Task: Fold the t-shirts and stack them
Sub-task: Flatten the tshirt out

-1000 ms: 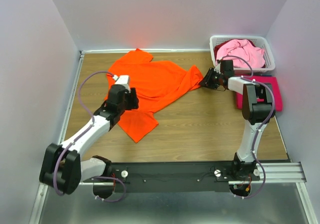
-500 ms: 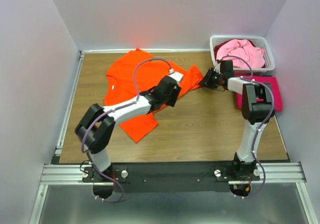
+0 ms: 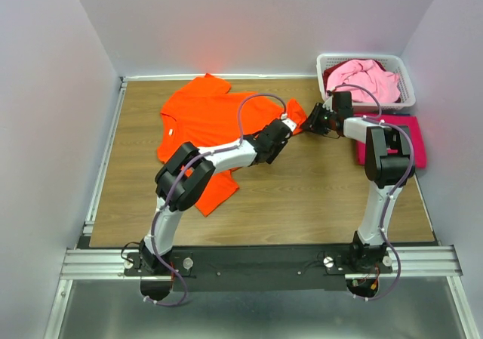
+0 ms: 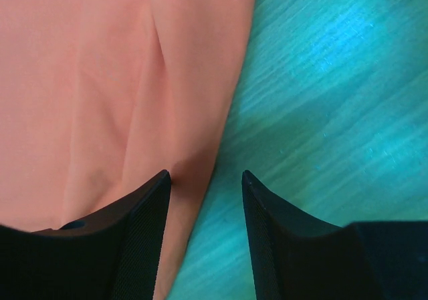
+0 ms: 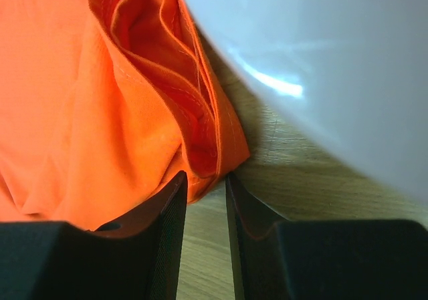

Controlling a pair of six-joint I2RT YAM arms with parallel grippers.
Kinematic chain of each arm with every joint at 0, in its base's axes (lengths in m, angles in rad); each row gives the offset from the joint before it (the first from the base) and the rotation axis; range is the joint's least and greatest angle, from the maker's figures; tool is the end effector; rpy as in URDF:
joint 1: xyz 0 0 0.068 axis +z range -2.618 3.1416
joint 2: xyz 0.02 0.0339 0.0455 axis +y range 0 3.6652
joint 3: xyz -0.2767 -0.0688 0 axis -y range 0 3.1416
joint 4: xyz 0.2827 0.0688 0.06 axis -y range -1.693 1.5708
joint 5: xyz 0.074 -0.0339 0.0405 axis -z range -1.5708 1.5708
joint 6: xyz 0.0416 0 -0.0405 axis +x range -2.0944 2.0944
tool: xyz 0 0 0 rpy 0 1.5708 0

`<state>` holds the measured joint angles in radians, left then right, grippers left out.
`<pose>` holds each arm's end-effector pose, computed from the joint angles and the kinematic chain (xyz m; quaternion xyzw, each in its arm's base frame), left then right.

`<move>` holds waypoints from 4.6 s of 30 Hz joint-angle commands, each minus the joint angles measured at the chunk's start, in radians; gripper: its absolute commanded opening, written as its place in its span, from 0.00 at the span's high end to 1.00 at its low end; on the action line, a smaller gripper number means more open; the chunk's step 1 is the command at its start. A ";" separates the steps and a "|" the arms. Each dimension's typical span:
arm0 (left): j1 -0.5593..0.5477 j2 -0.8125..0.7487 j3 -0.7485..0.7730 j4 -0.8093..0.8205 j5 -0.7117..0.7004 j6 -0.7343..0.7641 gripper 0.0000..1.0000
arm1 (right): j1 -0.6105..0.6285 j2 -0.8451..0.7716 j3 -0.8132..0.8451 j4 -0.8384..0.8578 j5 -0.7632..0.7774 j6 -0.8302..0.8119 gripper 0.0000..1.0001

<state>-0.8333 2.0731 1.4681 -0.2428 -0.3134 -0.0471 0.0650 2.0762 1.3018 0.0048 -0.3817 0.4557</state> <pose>0.3424 -0.3578 0.1594 0.3029 0.8746 -0.0168 0.3782 0.4769 0.0466 0.1225 0.1029 0.9013 0.2674 0.3250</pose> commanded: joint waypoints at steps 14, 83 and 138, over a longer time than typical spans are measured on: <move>0.002 0.033 0.022 -0.041 -0.098 0.036 1.00 | -0.004 0.019 -0.019 -0.040 0.056 -0.037 0.87; 0.390 -1.183 -0.799 0.028 -0.013 -0.367 0.24 | 0.380 -0.274 -0.245 -0.293 0.622 0.072 0.52; 0.404 -1.222 -0.844 0.088 -0.012 -0.347 0.26 | 0.397 -0.192 -0.122 -0.393 0.727 0.093 0.56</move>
<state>-0.4377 0.8520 0.6380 -0.1768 -0.3038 -0.4034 0.4694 1.8683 1.1885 -0.3691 0.3130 0.5270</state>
